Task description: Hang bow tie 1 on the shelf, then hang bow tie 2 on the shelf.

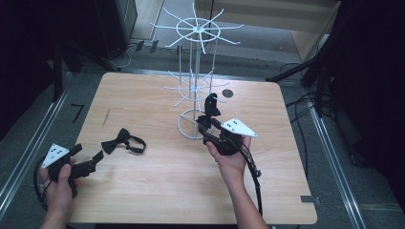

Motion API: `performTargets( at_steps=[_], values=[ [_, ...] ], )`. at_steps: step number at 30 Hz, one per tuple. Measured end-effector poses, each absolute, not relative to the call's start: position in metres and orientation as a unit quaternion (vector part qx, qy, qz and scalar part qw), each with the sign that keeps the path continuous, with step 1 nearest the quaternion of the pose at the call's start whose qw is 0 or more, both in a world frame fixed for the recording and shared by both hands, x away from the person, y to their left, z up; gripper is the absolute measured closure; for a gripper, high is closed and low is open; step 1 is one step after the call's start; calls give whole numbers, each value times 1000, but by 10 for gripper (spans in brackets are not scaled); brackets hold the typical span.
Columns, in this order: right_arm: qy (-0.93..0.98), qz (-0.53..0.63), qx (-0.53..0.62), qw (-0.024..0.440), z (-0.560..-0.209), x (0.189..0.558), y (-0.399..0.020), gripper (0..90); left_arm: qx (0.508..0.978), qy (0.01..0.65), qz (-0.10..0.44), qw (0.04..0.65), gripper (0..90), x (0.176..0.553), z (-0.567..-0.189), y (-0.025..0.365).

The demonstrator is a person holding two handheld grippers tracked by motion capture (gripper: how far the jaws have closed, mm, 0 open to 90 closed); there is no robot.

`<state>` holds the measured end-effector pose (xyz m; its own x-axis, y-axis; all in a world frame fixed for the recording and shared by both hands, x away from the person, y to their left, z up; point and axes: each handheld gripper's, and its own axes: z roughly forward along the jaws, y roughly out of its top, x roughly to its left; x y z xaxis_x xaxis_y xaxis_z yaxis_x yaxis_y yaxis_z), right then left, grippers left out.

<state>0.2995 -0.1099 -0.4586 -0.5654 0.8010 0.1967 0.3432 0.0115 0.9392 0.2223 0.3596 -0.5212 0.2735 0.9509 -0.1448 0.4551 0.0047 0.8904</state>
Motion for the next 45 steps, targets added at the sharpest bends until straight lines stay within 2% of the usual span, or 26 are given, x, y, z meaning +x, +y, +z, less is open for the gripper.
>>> performTargets(
  at_steps=[45],
  values=[
    [734,541,385,142,-497,305,-6,519,649,542,271,460,88,223,-521,360]
  ],
)
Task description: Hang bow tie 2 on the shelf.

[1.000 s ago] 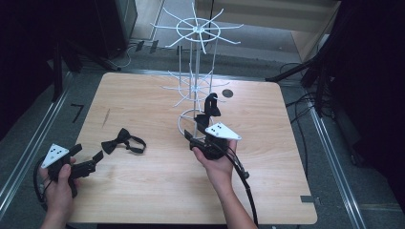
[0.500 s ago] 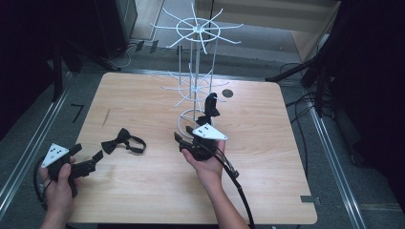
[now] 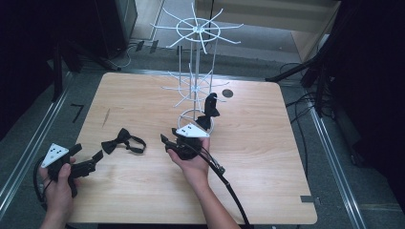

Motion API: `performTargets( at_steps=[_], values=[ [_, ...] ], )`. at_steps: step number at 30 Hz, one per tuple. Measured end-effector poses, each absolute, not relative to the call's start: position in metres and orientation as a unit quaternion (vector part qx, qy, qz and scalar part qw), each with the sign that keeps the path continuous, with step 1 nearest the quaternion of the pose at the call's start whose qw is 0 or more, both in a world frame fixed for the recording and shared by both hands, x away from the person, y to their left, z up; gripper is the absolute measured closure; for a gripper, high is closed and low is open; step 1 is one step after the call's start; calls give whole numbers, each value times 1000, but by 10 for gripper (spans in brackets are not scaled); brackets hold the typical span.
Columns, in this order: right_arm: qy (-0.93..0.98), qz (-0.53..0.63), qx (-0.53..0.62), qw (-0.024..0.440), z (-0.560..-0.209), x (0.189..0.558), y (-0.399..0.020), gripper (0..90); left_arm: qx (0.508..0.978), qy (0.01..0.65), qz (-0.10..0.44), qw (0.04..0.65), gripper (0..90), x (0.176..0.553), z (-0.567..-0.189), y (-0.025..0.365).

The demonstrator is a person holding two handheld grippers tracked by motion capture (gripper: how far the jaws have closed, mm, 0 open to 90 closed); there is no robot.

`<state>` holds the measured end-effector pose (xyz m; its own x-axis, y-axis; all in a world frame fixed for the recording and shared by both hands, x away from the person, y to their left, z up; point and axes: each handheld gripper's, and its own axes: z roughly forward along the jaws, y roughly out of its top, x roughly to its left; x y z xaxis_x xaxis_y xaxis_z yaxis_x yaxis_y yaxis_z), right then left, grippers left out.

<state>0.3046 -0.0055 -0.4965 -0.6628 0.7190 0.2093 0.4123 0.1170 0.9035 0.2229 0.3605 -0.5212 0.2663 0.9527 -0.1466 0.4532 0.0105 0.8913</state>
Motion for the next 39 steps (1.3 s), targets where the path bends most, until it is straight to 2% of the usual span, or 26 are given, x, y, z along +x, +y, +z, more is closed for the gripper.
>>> performTargets(
  at_steps=[39],
  values=[
    [763,496,401,101,-529,319,58,566,649,540,271,461,88,223,-521,360]
  ],
)
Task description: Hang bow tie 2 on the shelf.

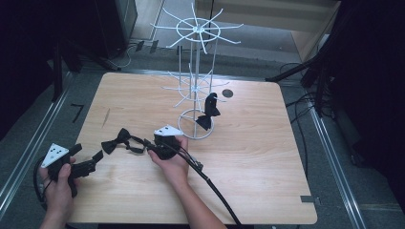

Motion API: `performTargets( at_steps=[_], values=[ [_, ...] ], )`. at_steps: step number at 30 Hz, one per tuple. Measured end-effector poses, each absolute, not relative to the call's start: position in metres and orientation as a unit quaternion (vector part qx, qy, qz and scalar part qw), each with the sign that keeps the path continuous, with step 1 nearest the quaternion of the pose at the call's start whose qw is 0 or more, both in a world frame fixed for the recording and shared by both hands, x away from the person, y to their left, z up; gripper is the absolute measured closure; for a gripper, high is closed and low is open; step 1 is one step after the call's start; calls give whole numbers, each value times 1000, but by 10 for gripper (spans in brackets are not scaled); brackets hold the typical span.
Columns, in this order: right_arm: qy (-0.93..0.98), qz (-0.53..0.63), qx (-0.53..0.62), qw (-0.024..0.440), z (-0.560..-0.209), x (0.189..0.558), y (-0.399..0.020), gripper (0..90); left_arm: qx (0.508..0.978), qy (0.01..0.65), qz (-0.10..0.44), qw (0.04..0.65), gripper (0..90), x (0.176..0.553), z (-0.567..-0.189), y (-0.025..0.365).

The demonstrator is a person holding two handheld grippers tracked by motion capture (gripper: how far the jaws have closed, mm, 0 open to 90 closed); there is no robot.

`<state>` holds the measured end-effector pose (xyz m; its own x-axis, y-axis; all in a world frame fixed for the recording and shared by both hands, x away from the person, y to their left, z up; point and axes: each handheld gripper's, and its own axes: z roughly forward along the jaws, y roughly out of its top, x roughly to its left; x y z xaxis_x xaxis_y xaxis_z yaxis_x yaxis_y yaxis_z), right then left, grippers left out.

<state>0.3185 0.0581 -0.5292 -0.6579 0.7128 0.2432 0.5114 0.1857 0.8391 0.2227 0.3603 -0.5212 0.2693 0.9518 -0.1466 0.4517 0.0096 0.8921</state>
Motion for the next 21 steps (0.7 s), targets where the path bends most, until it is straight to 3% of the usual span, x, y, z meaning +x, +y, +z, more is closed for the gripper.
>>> performTargets(
  at_steps=[14,21],
  values=[
    [780,470,404,92,-536,321,76,604,649,540,270,462,88,223,-521,361],
    [797,441,400,98,-537,322,78,675,651,540,269,461,88,223,-521,360]
  ],
)
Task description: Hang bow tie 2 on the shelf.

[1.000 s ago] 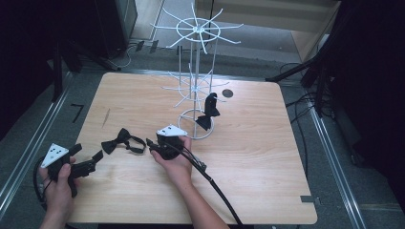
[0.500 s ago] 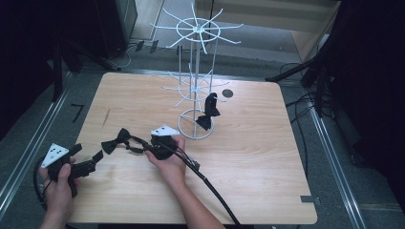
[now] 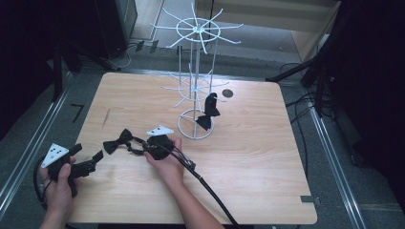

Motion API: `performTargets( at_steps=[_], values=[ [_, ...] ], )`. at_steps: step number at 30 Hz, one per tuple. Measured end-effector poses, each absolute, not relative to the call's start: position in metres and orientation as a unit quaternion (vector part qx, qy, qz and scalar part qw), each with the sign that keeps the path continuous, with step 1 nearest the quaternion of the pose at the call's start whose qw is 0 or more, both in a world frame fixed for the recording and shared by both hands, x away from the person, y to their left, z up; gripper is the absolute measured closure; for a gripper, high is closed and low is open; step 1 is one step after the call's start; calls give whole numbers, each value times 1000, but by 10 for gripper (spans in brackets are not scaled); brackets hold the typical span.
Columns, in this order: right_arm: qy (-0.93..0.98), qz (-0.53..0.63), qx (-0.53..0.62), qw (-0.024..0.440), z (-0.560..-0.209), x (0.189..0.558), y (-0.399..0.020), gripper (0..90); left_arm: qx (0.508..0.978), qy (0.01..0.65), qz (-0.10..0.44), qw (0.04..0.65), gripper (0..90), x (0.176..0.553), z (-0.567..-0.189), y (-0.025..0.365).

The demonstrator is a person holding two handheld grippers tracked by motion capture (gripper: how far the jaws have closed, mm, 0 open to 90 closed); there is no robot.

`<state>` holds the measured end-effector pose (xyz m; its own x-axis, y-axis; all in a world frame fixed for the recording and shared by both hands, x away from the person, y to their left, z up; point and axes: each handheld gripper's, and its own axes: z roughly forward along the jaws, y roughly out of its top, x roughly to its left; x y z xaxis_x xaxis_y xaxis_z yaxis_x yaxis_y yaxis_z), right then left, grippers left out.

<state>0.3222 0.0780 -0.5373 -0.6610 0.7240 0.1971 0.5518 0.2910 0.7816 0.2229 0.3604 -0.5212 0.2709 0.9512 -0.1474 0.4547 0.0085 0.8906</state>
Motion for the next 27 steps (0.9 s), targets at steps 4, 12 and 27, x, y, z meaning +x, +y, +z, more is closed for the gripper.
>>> performTargets(
  at_steps=[4,12,27],
  values=[
    [802,432,399,106,-538,322,77,762,650,540,270,462,88,223,-521,360],
    [810,435,372,127,-537,314,68,896,652,540,269,459,88,223,-521,360],
    [780,479,365,172,-521,303,41,898,652,539,269,460,88,224,-521,360]
  ],
)
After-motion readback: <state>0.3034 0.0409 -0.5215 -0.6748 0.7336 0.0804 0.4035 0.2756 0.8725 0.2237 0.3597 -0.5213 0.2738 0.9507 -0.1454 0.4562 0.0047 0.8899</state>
